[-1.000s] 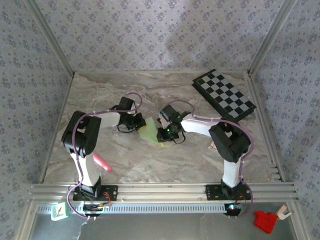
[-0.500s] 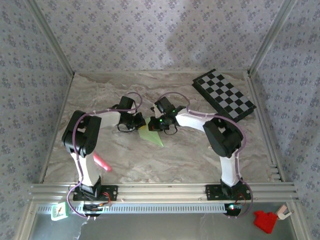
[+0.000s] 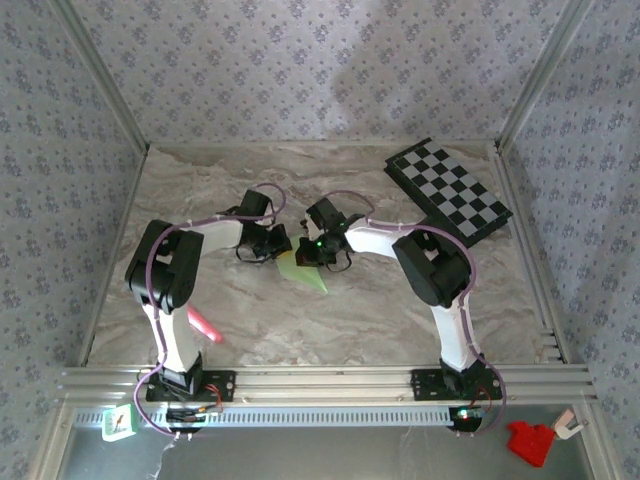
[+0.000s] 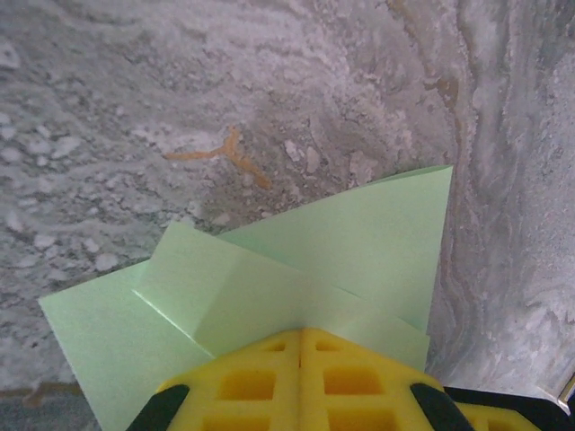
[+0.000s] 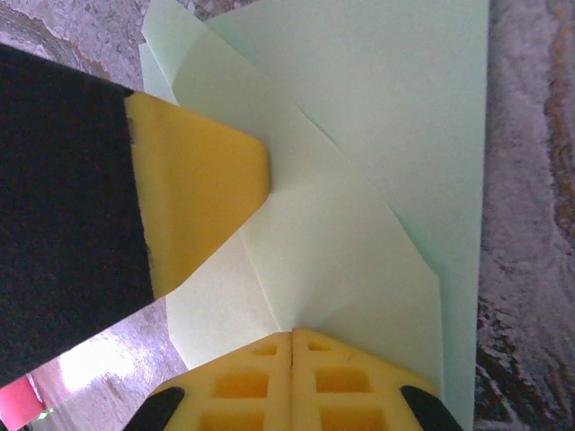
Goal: Fold a paper plane with a square sheet of paper (pick it up from the middle)
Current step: Fourth fold the wing at the center of the table.
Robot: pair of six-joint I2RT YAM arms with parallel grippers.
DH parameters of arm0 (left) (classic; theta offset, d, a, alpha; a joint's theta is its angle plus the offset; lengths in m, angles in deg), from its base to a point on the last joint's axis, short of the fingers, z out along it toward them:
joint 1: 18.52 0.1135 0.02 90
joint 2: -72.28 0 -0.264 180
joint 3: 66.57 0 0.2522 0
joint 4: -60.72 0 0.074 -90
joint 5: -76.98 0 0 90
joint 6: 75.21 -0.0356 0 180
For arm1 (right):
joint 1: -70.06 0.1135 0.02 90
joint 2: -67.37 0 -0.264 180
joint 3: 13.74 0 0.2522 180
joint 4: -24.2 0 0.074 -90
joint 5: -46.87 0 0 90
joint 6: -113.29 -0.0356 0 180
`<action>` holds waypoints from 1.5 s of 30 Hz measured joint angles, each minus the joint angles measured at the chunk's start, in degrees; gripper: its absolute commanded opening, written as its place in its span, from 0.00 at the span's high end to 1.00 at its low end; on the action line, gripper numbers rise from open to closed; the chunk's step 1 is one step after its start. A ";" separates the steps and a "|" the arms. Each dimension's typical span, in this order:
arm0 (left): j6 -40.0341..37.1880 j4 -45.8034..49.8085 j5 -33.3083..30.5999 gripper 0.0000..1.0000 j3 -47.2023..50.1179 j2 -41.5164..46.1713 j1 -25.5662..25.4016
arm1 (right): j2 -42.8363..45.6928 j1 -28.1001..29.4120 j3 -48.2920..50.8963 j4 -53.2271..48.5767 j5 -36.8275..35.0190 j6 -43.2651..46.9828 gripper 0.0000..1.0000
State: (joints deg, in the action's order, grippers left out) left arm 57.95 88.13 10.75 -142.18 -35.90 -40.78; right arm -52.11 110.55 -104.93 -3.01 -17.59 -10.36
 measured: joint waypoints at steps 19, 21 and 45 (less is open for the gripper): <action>0.44 3.15 -0.72 0.95 -2.21 -1.07 -0.26 | 6.73 -0.79 8.63 -3.91 1.88 3.21 0.96; 0.44 3.19 -0.72 0.95 -2.23 -1.07 -0.26 | 7.13 -0.90 9.35 -3.69 2.08 3.30 0.96; 0.42 4.22 -0.68 0.93 -2.97 -1.38 -0.26 | 14.97 -1.05 19.43 -5.84 2.29 4.98 0.95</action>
State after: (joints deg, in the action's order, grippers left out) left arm 58.36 92.35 10.07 -145.15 -37.28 -41.05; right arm -37.14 109.50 -85.50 -8.85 -15.30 -5.37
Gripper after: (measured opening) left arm 0.060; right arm 0.054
